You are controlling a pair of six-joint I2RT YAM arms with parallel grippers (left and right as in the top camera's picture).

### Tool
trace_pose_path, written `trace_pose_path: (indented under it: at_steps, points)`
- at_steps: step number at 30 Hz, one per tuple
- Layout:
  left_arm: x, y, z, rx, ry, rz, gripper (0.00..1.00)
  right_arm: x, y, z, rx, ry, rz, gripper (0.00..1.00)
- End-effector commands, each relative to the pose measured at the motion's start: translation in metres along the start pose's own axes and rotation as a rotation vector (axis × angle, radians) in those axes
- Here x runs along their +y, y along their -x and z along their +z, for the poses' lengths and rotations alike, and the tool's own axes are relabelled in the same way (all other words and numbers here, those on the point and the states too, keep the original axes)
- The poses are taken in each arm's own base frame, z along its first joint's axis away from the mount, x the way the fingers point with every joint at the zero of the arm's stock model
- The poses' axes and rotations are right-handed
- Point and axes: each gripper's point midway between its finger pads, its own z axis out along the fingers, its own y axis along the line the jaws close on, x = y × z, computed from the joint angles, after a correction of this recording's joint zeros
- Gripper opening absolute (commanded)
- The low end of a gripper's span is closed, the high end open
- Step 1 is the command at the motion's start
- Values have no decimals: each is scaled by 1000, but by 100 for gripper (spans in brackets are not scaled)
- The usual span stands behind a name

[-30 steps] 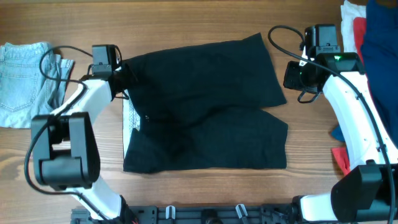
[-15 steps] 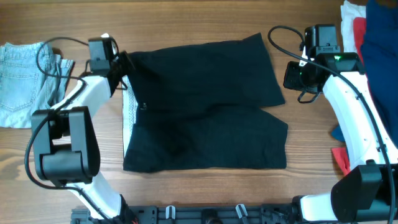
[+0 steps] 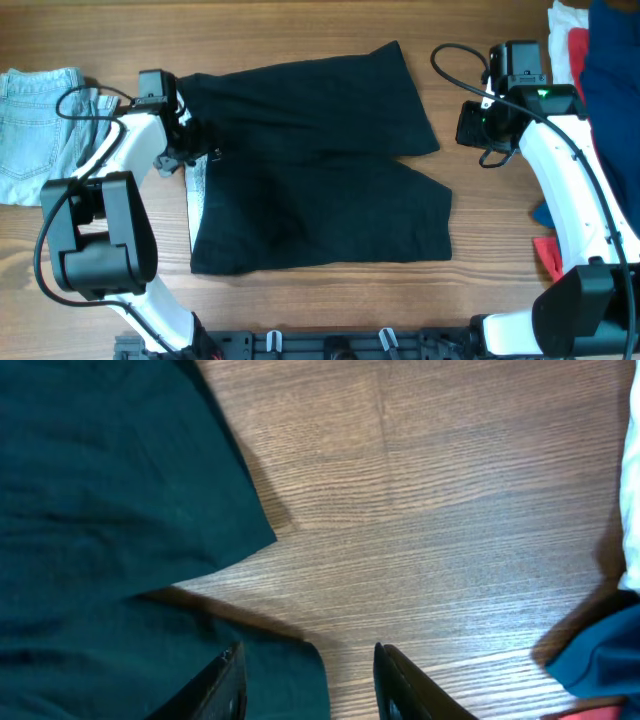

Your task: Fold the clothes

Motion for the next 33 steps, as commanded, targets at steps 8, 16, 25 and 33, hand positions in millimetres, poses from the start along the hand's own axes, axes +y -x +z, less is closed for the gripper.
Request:
trace_pose_path:
  at_steps: [8, 16, 25, 33]
  points:
    - [-28, -55, -5, 230, -227, 80, 44, -2, -20, 21, 61, 2, -8, 42]
    - [-27, -59, -6, 251, -223, 75, 4, -4, -30, 23, 94, -3, -10, 43]
    - [31, -59, -75, 121, 101, 16, 4, 17, -136, 78, 379, 165, 52, 45]
    - [62, -96, -21, 131, 171, 23, 6, 22, -160, 100, 386, 209, 111, 45]
